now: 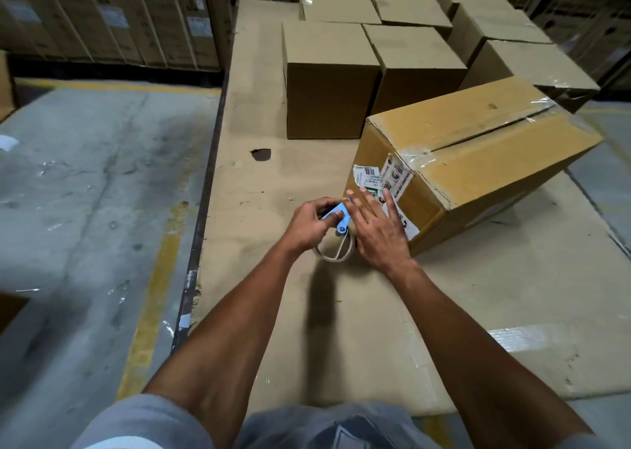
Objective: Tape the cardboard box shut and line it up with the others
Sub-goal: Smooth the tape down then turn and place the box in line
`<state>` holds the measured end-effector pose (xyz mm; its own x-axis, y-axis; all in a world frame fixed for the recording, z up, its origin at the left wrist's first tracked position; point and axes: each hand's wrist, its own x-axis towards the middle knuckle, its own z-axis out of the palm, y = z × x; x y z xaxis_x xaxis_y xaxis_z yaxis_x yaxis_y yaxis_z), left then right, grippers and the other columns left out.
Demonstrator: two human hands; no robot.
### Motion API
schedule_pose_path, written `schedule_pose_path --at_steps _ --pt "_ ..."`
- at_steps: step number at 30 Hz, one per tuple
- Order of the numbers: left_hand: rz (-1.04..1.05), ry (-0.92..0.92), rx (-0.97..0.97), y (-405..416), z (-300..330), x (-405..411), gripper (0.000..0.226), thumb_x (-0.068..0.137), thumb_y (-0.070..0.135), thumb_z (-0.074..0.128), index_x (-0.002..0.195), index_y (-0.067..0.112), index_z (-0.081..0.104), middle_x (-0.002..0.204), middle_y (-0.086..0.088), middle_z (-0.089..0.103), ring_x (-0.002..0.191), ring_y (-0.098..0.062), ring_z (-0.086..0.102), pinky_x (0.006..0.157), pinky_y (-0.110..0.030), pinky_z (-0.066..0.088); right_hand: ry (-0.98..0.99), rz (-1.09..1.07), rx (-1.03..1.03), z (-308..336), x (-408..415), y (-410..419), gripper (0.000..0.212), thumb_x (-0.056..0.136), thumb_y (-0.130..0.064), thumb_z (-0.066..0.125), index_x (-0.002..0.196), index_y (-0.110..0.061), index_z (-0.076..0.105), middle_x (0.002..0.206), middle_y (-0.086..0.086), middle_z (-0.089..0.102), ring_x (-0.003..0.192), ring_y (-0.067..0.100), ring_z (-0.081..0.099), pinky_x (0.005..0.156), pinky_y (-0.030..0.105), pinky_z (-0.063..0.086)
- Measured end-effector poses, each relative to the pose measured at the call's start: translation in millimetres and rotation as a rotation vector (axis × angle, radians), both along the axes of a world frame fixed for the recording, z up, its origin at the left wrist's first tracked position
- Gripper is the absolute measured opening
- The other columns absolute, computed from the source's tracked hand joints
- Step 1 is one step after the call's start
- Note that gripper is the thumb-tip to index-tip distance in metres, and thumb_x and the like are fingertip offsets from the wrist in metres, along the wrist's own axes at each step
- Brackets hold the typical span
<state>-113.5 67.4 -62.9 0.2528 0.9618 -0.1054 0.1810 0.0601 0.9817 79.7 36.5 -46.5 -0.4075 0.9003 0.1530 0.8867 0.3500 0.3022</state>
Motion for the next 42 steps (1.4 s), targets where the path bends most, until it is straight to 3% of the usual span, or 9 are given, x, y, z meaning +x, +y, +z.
schedule_pose_path --at_steps 2,6,9,13,17,21,25,33,42 --pt "-0.033 -0.116 -0.137 2 6 -4 0.028 0.106 0.020 0.068 0.133 0.016 0.072 0.113 0.000 0.082 0.098 -0.013 0.077 0.074 -0.029 0.060 0.007 0.022 0.035 1 0 3 0.078 0.090 -0.021 0.070 0.161 -0.014 0.038 0.168 0.007 0.041 0.157 0.031 0.035 0.131 0.060 0.010" --pt "-0.083 -0.340 -0.317 6 1 -15 0.023 0.108 0.015 0.062 0.127 0.007 0.073 0.112 -0.013 0.077 0.101 -0.024 0.071 0.094 -0.038 0.055 0.068 0.119 0.065 3 -1 12 0.059 0.093 -0.017 0.063 0.150 -0.014 0.051 0.156 0.008 0.056 0.145 0.033 0.049 0.125 0.056 0.022" --pt "-0.093 -0.328 -0.380 7 -6 -23 0.024 0.109 0.018 0.061 0.121 0.006 0.077 0.112 -0.011 0.076 0.105 -0.025 0.067 0.103 -0.041 0.048 0.130 0.182 0.022 5 -4 18 0.053 0.085 -0.020 0.062 0.137 -0.015 0.060 0.138 0.006 0.068 0.133 0.032 0.056 0.117 0.052 0.033" --pt "0.020 -0.085 -0.270 14 -4 -36 0.039 0.106 0.047 0.064 0.120 0.013 0.078 0.114 -0.004 0.082 0.109 -0.014 0.076 0.114 -0.045 0.053 0.147 0.121 -0.134 3 -14 22 0.060 0.071 -0.031 0.077 0.129 -0.019 0.065 0.122 0.005 0.074 0.125 0.030 0.061 0.111 0.049 0.038" --pt "0.046 0.314 -0.005 14 4 -53 0.046 0.096 0.071 0.062 0.119 0.034 0.077 0.117 0.013 0.078 0.111 -0.008 0.072 0.091 -0.035 0.062 0.112 -0.029 -0.262 -11 -35 30 0.059 0.079 -0.052 0.072 0.132 -0.026 0.062 0.125 0.002 0.074 0.128 0.027 0.060 0.112 0.049 0.036" --pt "0.017 0.610 0.251 15 -15 -76 0.068 0.088 0.077 0.061 0.139 0.033 0.068 0.140 0.007 0.070 0.129 -0.018 0.065 0.108 -0.041 0.053 0.186 -0.090 -0.348 -31 -75 44 0.049 0.085 -0.044 0.072 0.129 -0.025 0.060 0.121 0.002 0.075 0.120 0.026 0.063 0.107 0.045 0.039" --pt "-0.022 0.872 0.375 9 -37 -83 0.059 0.095 0.056 0.064 0.147 0.028 0.060 0.153 -0.001 0.058 0.136 -0.027 0.055 0.110 -0.045 0.046 0.258 -0.157 -0.373 -44 -97 46 0.039 0.087 -0.030 0.072 0.124 -0.020 0.061 0.114 0.006 0.076 0.110 0.031 0.068 0.102 0.044 0.043" --pt "0.036 1.087 0.434 3 -65 -101 0.049 0.112 0.036 0.047 0.157 0.017 0.050 0.168 -0.007 0.043 0.157 -0.030 0.034 0.124 -0.050 0.029 0.310 -0.141 -0.468 -64 -132 44 0.064 0.091 -0.023 0.071 0.150 -0.013 0.048 0.146 0.010 0.061 0.145 0.028 0.049 0.120 0.048 0.034" --pt "0.036 1.099 0.461 6 -58 -87 0.053 0.113 0.038 0.039 0.161 0.017 0.045 0.173 -0.004 0.034 0.164 -0.025 0.019 0.131 -0.054 0.015 0.262 -0.120 -0.493 -48 -114 48 0.091 0.097 -0.030 0.070 0.168 -0.011 0.016 0.178 0.009 0.012 0.166 0.024 0.005 0.133 0.047 0.009"
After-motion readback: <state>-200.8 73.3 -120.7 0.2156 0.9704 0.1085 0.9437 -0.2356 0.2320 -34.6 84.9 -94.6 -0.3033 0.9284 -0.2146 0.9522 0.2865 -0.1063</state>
